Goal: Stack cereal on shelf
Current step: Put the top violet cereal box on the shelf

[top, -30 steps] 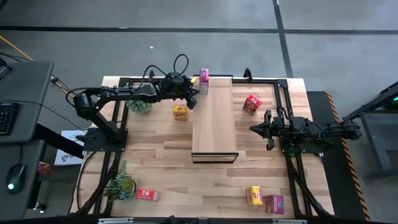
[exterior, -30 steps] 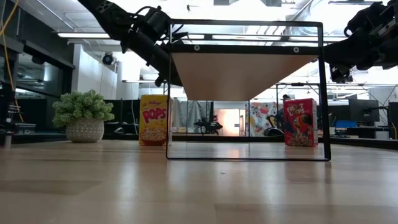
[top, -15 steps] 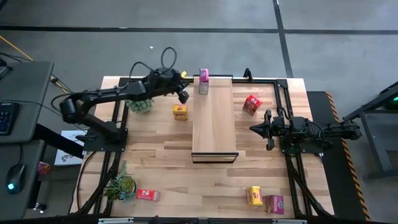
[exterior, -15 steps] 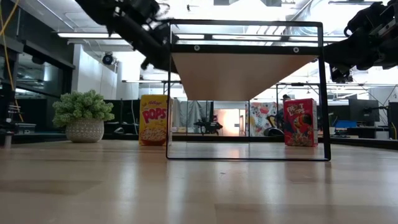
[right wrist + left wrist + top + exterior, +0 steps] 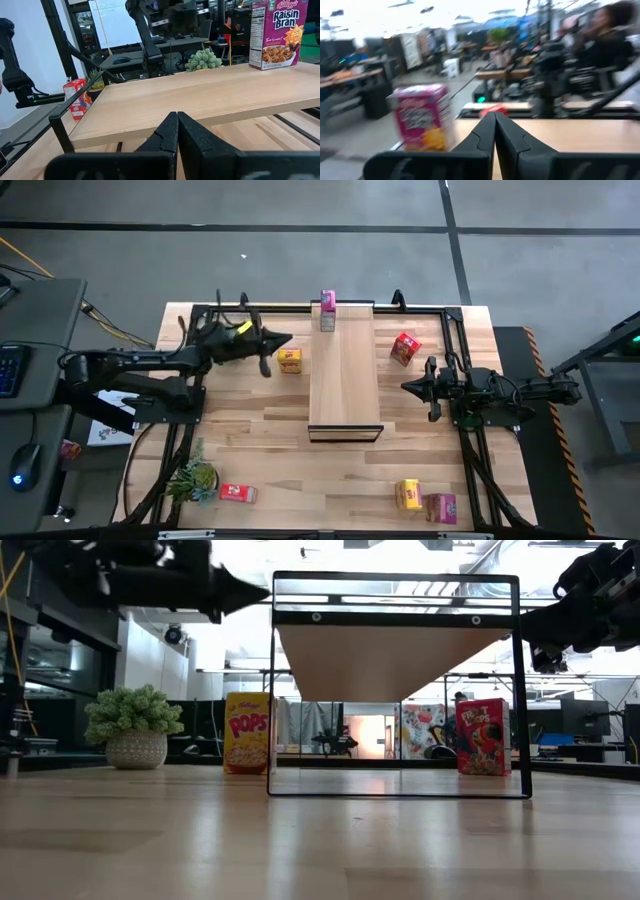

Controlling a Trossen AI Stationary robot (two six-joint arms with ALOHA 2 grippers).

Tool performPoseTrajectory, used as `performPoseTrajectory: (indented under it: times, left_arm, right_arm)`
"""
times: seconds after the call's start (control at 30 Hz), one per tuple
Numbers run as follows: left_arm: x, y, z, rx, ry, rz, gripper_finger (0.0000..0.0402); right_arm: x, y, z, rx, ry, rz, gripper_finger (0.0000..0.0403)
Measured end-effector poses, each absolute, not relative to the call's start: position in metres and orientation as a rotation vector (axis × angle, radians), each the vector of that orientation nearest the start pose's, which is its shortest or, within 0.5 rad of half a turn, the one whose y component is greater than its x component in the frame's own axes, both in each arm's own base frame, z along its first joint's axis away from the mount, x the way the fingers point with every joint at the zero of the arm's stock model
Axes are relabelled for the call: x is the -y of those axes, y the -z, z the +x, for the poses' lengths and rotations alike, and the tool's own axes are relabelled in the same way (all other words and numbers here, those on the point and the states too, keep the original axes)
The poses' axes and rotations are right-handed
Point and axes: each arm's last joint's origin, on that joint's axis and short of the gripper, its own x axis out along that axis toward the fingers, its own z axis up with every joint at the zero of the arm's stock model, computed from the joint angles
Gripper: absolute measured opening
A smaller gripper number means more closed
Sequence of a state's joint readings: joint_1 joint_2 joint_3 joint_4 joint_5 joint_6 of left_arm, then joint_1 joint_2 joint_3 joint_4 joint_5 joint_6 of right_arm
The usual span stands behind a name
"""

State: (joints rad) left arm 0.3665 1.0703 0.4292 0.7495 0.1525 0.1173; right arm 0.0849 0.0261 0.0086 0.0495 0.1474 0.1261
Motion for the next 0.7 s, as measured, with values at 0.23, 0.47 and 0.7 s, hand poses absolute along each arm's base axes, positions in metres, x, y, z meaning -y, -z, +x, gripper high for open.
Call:
performPoseTrajectory:
  times: [0.23, 0.47, 0.7]
  left_arm:
    - [-0.064, -0.25, 0.196, 0.136, -0.196, 0.159, 0.0]
    - [-0.062, -0.258, 0.19, 0.18, -0.199, 0.161, 0.0]
    - [-0.062, -0.258, 0.19, 0.179, -0.2, 0.162, 0.0]
  right_arm:
    - [-0.004, -0.193, 0.095, 0.29, 0.049, 0.169, 0.0002]
    - [0.0, -0.208, 0.101, 0.4, 0.162, 0.126, 0.0002]
    - [0.022, -0.227, 0.14, 0.2, 0.377, 0.108, 0.0002]
